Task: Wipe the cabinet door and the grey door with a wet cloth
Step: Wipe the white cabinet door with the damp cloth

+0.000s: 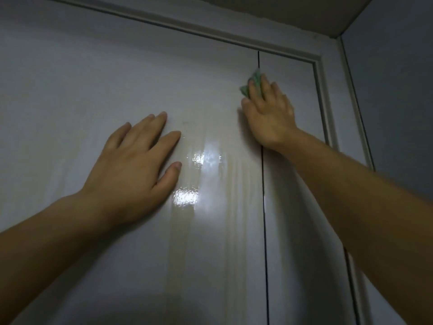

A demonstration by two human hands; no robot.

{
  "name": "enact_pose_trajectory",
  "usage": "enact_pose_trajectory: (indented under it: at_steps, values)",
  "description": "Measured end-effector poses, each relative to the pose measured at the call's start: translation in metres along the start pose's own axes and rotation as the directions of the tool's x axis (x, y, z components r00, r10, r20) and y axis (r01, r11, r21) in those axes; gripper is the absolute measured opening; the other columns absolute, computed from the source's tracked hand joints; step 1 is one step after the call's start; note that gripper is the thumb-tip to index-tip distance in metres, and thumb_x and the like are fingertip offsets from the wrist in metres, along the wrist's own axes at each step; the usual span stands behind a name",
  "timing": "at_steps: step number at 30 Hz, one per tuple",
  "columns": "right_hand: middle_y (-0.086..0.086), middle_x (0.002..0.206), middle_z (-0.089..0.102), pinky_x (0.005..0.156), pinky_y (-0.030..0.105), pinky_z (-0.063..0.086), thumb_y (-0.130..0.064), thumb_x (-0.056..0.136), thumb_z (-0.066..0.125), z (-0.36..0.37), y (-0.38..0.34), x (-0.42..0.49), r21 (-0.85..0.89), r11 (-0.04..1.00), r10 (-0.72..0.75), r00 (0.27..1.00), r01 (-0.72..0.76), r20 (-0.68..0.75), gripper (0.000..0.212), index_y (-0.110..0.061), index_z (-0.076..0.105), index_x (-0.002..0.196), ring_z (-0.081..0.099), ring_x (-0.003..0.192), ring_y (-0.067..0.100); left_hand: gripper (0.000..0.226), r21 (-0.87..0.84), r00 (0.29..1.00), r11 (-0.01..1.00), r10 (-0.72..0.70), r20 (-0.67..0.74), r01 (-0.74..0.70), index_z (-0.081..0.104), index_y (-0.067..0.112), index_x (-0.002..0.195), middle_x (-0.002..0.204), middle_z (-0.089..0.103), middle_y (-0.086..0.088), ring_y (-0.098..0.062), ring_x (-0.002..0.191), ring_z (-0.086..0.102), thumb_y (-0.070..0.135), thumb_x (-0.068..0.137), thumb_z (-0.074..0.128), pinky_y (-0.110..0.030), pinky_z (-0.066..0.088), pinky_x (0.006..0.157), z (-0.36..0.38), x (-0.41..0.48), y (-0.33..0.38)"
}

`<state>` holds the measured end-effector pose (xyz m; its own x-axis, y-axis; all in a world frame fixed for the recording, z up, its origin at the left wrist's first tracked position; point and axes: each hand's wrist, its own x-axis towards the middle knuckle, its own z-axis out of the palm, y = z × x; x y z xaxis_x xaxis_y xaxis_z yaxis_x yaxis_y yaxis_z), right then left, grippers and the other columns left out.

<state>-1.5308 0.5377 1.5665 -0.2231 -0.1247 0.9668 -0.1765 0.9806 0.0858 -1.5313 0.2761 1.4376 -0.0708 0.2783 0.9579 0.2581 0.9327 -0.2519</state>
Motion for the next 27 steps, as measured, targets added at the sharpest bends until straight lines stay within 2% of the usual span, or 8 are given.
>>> enact_pose_trajectory:
  at_steps: [3, 6, 8, 14, 20, 23, 25, 27]
  values:
    - [-0.001, 0.170, -0.013, 0.125, 0.041, -0.009, -0.051, 0.106, 0.013, 0.011, -0.032, -0.024, 0.017, 0.995, -0.098, 0.995, 0.098, 0.004, 0.063, -0.026, -0.002, 0.162, -0.013, 0.156, 0.022, 0.068, -0.058, 0.999, 0.998, -0.041, -0.024, 0.039, 0.036, 0.015, 0.156, 0.168, 0.023, -0.014, -0.030, 0.156, 0.018, 0.052, 0.099, 0.031, -0.039, 0.017, 0.121, -0.002, -0.009, -0.010]
    - [-0.005, 0.170, -0.014, 0.125, 0.039, -0.011, -0.054, 0.101, 0.009, 0.027, -0.060, -0.095, 0.021, 0.928, -0.373, 0.927, 0.373, 0.030, 0.067, -0.028, -0.002, 0.162, -0.019, 0.155, 0.016, 0.070, -0.014, 1.000, 1.000, -0.009, -0.028, 0.009, 0.038, 0.011, 0.155, 0.165, 0.030, -0.015, -0.033, 0.153, 0.025, 0.052, 0.098, 0.029, -0.045, 0.020, 0.124, -0.001, -0.016, -0.018]
    - [-0.007, 0.170, -0.012, 0.125, 0.038, -0.010, -0.054, 0.100, 0.009, 0.027, -0.053, -0.102, -0.012, 0.897, -0.440, 0.896, 0.442, 0.061, 0.067, -0.030, 0.000, 0.162, -0.017, 0.155, 0.014, 0.069, 0.008, 1.000, 1.000, 0.012, -0.020, -0.012, 0.039, 0.011, 0.155, 0.165, 0.031, -0.015, -0.033, 0.153, 0.026, 0.051, 0.099, 0.029, -0.048, 0.019, 0.125, 0.001, -0.018, -0.020]
    - [0.002, 0.171, -0.008, 0.126, 0.044, -0.004, -0.054, 0.102, 0.011, 0.015, -0.041, -0.026, -0.027, 0.995, -0.095, 0.995, 0.095, -0.004, 0.068, -0.026, 0.002, 0.162, -0.009, 0.157, 0.025, 0.068, -0.022, 0.999, 0.999, 0.029, -0.041, -0.030, 0.040, 0.010, 0.154, 0.165, 0.031, -0.015, -0.032, 0.153, 0.026, 0.047, 0.099, 0.030, -0.045, 0.018, 0.126, 0.003, -0.020, -0.023]
    - [-0.004, 0.171, -0.008, 0.125, 0.038, -0.011, -0.052, 0.102, 0.013, 0.033, -0.074, -0.103, -0.038, 0.848, -0.523, 0.846, 0.529, 0.098, 0.066, -0.028, 0.003, 0.162, -0.014, 0.156, 0.018, 0.075, -0.086, 1.000, 0.996, 0.018, -0.022, -0.020, 0.036, 0.007, 0.156, 0.166, 0.028, -0.016, -0.030, 0.155, 0.022, 0.052, 0.096, 0.031, -0.040, 0.018, 0.124, -0.005, -0.021, -0.032]
    - [-0.002, 0.171, -0.003, 0.127, 0.044, -0.002, -0.053, 0.100, 0.011, 0.021, -0.058, -0.052, -0.091, 0.908, -0.407, 0.912, 0.409, 0.049, 0.066, -0.029, 0.008, 0.162, -0.004, 0.157, 0.022, 0.070, -0.006, 0.999, 1.000, 0.014, -0.032, -0.014, 0.042, 0.007, 0.152, 0.162, 0.035, -0.017, -0.034, 0.153, 0.026, 0.050, 0.097, 0.032, -0.046, 0.020, 0.124, -0.008, -0.027, -0.037]
    - [-0.002, 0.171, -0.009, 0.127, 0.047, -0.004, -0.051, 0.105, 0.011, 0.013, -0.058, -0.021, -0.035, 0.973, -0.228, 0.973, 0.229, 0.040, 0.062, -0.029, 0.002, 0.162, -0.010, 0.157, 0.022, 0.068, 0.014, 1.000, 1.000, -0.007, -0.028, 0.008, 0.044, 0.009, 0.151, 0.161, 0.036, -0.017, -0.036, 0.152, 0.027, 0.049, 0.098, 0.031, -0.050, 0.022, 0.123, -0.009, -0.031, -0.040]
    - [-0.002, 0.170, -0.014, 0.126, 0.045, -0.009, -0.051, 0.106, 0.011, 0.017, -0.073, -0.024, -0.001, 0.974, -0.225, 0.973, 0.225, 0.049, 0.062, -0.028, -0.002, 0.162, -0.016, 0.156, 0.020, 0.069, 0.021, 1.000, 1.000, -0.021, -0.003, 0.021, 0.039, 0.013, 0.156, 0.165, 0.030, -0.014, -0.033, 0.154, 0.023, 0.051, 0.099, 0.027, -0.050, 0.018, 0.124, -0.008, -0.035, -0.041]
